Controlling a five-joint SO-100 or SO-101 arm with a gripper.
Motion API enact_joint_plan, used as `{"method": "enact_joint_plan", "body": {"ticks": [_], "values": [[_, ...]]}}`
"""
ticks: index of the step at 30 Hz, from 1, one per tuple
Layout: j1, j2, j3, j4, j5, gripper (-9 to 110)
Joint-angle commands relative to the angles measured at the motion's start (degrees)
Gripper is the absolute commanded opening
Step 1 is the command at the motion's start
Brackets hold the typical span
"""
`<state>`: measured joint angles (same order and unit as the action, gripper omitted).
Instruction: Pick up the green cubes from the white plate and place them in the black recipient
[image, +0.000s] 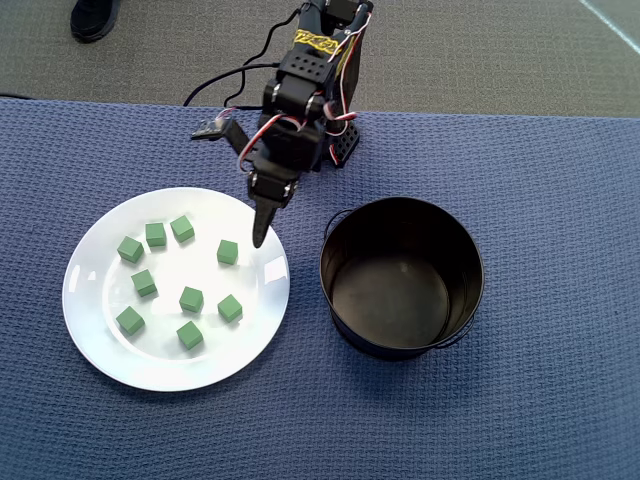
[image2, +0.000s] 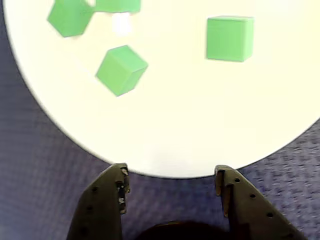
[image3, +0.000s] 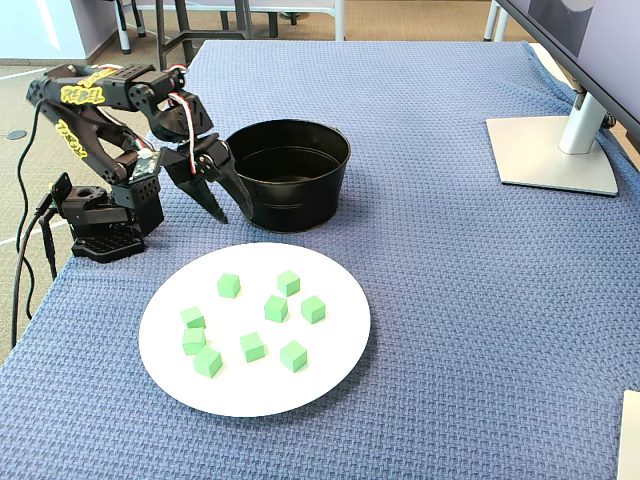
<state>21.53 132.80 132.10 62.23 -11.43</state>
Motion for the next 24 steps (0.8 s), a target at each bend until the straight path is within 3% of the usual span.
{"method": "enact_joint_plan", "body": {"ticks": [1,5,14,24], "values": [[3.4,-8.5,-8.1,1.3,-3.3,17],[8.0,-15.4,-10.6,-4.0,-2.5,18],[11.2,-27.5,-18.2,-2.5,-8.3,20],[10.5,-29.9,-18.0,2.7,-24.1,21]]}}
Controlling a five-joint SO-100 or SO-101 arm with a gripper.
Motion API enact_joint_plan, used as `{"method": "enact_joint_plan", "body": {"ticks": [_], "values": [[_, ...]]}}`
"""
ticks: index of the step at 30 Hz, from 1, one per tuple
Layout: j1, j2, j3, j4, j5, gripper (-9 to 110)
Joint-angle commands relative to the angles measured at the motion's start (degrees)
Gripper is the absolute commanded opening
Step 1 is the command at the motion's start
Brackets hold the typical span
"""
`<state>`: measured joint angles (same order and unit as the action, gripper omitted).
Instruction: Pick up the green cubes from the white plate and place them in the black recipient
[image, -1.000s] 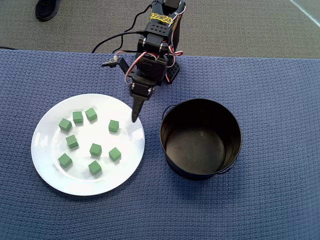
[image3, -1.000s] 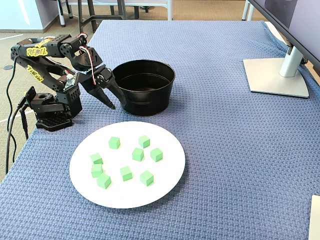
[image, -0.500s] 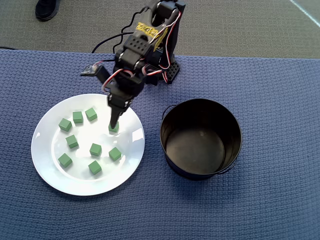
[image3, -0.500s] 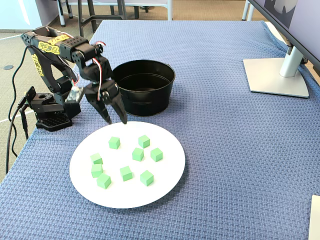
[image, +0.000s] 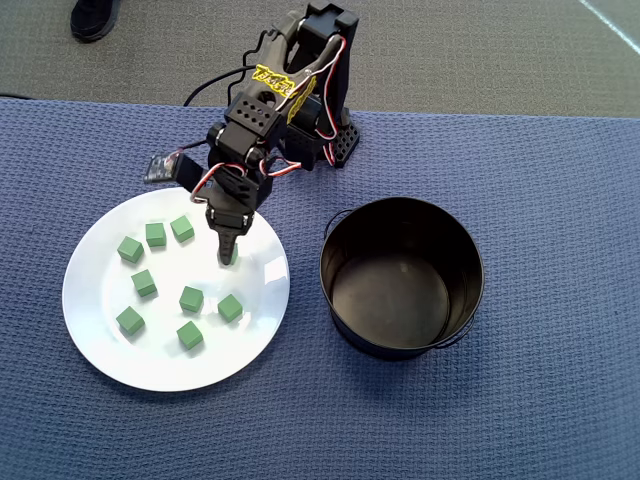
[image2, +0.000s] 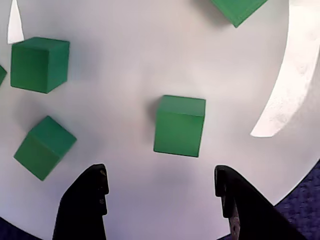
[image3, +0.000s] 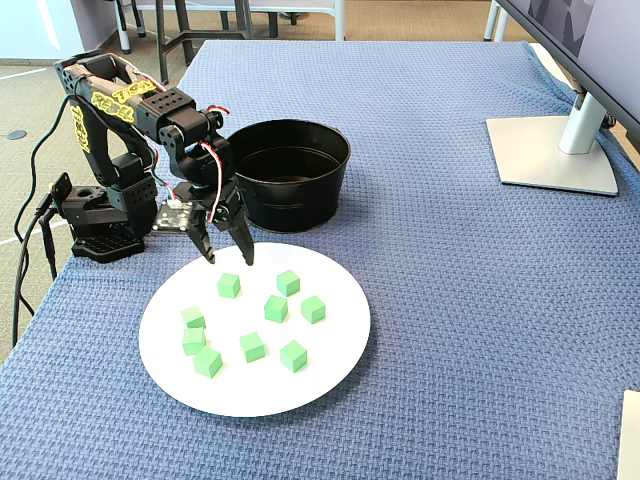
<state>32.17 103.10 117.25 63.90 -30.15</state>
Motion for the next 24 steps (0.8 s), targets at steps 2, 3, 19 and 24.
{"method": "enact_joint_plan", "body": {"ticks": [2,3,19,24], "values": [[0.4,-0.8,-3.2,1.2,-7.5,21],[0.8,-1.1,-3.5,1.8,-9.1,21],[6.9,-10.5,-7.6,-3.6,-22.4,22],[6.2,-11.4,-6.9,-5.0,-19.0,22]]}}
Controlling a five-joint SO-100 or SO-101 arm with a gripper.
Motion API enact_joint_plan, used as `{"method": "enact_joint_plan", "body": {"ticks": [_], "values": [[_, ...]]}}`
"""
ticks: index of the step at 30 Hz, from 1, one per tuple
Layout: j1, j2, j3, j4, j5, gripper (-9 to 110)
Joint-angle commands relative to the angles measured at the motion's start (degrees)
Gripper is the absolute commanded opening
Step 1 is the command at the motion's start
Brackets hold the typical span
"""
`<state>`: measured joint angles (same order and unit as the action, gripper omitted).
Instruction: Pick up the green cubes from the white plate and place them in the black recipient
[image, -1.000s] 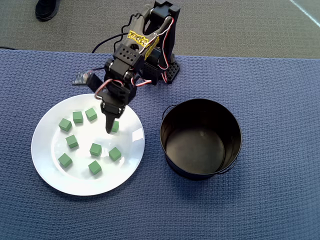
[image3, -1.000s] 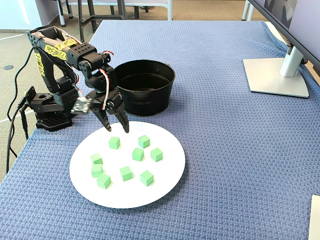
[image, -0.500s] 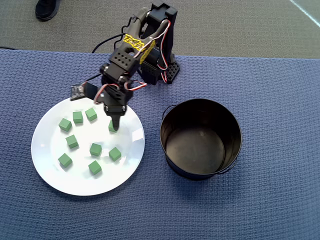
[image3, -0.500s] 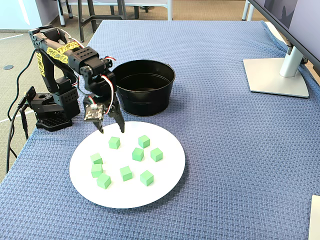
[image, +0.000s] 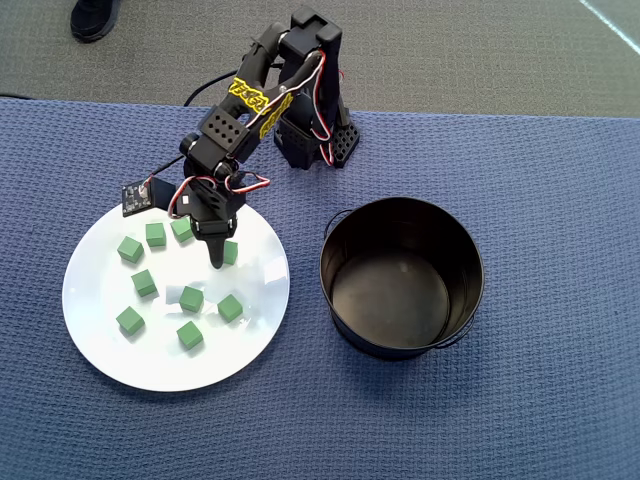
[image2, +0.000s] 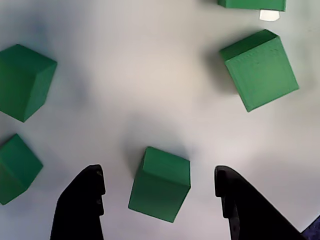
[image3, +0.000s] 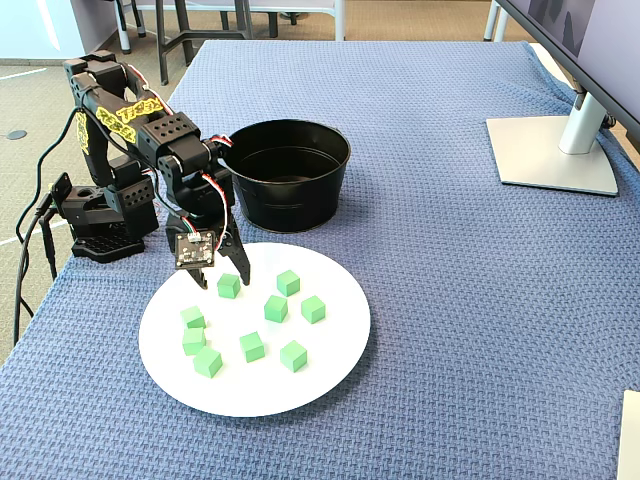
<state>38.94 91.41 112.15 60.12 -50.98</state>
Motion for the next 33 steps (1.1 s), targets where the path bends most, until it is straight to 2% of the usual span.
{"method": "enact_joint_plan", "body": {"ticks": [1,16,20,23,29,33], "values": [[-0.6,0.3,-1.5,-1.8,2.7,22],[-4.5,4.0,4.9,-2.7,6.8,21],[-4.5,4.0,5.4,-3.6,6.7,14],[-4.4,3.9,5.4,-4.1,7.1,0],[-4.0,4.0,5.4,-5.1,8.6,0],[-4.1,7.3,-3.1,2.9,15.1,0]]}}
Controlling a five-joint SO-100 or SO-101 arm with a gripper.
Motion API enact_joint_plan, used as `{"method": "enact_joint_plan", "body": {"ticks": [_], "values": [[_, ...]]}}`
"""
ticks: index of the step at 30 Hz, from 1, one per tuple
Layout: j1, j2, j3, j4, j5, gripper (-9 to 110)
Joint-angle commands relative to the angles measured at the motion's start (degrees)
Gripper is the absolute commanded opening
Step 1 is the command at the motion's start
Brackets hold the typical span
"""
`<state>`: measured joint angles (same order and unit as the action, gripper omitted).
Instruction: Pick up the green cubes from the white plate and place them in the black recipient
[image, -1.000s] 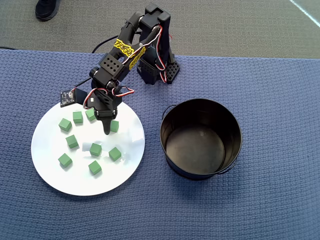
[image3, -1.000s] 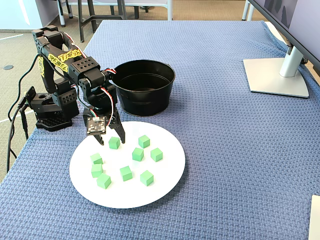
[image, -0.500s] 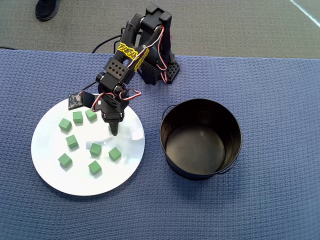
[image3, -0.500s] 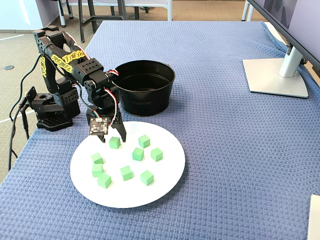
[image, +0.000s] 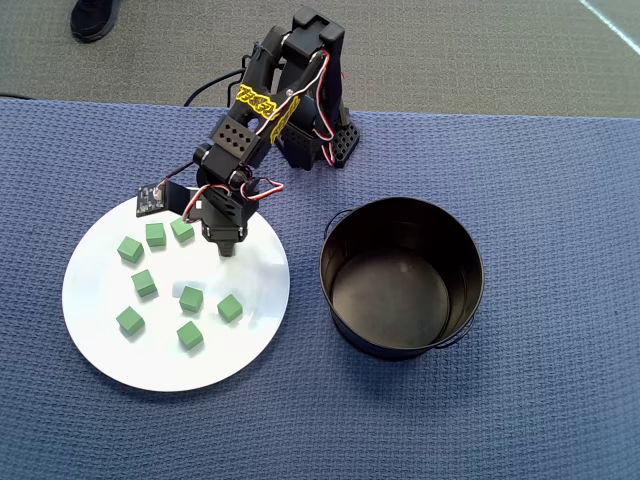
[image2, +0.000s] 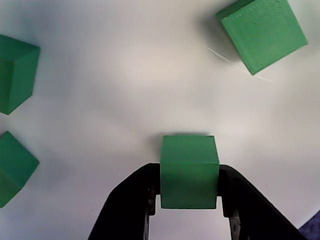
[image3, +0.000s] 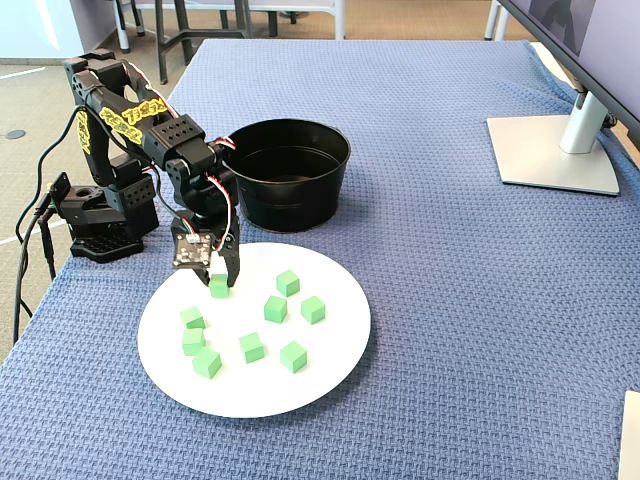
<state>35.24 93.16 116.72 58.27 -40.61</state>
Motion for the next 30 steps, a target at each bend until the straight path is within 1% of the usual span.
{"method": "enact_joint_plan", "body": {"ticks": [1,5,9,18,20,23,26,30], "values": [[-1.0,6.7,-10.9,8.1,6.3,0],[-3.6,12.6,-22.2,19.2,12.2,0],[-8.7,18.3,-28.6,26.8,15.6,0],[-32.3,26.3,-31.2,34.4,26.5,0],[-37.4,25.9,-30.7,34.0,28.5,0],[-43.4,23.0,-26.5,28.7,31.3,0],[-47.1,18.5,-23.5,23.1,33.8,0],[-51.3,12.7,-22.0,19.2,35.4,0]]}}
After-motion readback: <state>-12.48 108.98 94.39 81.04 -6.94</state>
